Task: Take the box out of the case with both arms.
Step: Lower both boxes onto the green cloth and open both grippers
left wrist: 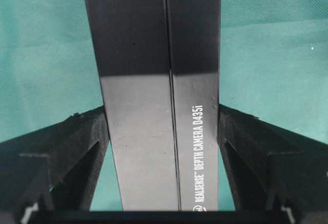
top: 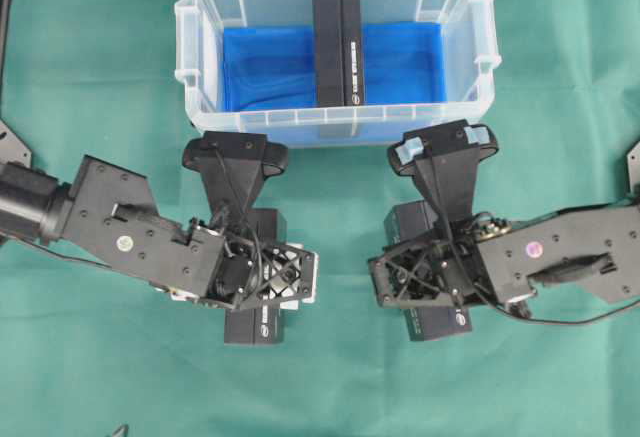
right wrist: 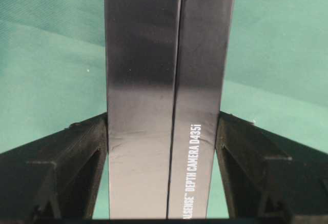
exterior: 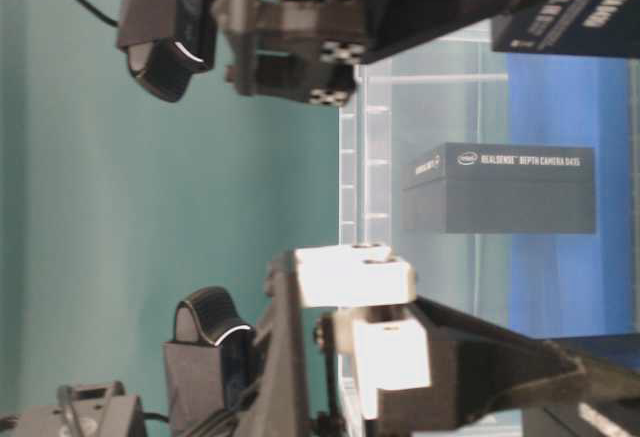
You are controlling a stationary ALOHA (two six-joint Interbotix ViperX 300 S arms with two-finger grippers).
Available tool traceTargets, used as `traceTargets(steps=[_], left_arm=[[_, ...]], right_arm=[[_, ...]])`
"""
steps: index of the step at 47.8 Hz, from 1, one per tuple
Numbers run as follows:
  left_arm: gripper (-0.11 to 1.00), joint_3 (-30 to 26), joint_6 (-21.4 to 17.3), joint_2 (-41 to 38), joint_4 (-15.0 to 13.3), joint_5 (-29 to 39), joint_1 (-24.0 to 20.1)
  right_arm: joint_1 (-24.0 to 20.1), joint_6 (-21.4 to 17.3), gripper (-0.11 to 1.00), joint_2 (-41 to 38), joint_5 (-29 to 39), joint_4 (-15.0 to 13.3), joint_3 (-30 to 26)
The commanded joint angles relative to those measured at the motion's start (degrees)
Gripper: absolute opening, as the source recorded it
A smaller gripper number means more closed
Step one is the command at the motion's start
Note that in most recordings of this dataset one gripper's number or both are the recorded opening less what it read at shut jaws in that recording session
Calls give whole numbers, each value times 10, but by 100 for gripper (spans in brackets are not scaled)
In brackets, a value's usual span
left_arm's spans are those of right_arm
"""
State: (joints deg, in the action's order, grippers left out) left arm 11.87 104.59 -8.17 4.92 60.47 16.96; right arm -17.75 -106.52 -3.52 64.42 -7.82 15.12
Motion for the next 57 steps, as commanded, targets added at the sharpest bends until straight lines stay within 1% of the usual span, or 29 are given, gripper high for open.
traceTargets(steps=[1, 8, 19, 30, 38, 40, 42, 43, 46, 48, 50, 57], left_arm=[[63, -3, 2, 13, 1, -9, 2], [63, 1, -1, 15, -11, -13, 1], [63, 2, -2, 15, -11, -36, -3], [63, 1, -25, 15, -17, -60, -3], [63, -4, -27, 13, -17, -60, 1], [66, -6, -25, 12, -17, -57, 2], [78, -8, -25, 11, -17, -55, 2], [82, -9, -25, 11, -17, -54, 2], [90, -11, -21, 10, -17, -49, 2], [91, -13, -21, 9, -17, -46, 2], [90, -15, -21, 8, -17, -41, 1], [89, -17, -20, 8, -17, -33, 2]], right_arm=[[-3, -1, 65, 13, -11, -8, -3], [-2, -1, 65, 13, -12, -13, 0], [-2, -1, 65, 13, -16, -15, 0], [-4, 3, 65, 14, -20, -15, 0], [-4, 0, 65, 14, -18, -21, 0], [-4, -1, 65, 13, -17, -21, 0], [-4, -1, 66, 13, -13, -21, -1], [-4, -1, 68, 14, -11, -21, -1], [-4, -4, 83, 13, 0, -21, -4], [-4, -8, 91, 13, 10, -21, -5], [-4, -11, 96, 14, 18, -21, -7], [-4, -11, 95, 14, 31, -21, -11]])
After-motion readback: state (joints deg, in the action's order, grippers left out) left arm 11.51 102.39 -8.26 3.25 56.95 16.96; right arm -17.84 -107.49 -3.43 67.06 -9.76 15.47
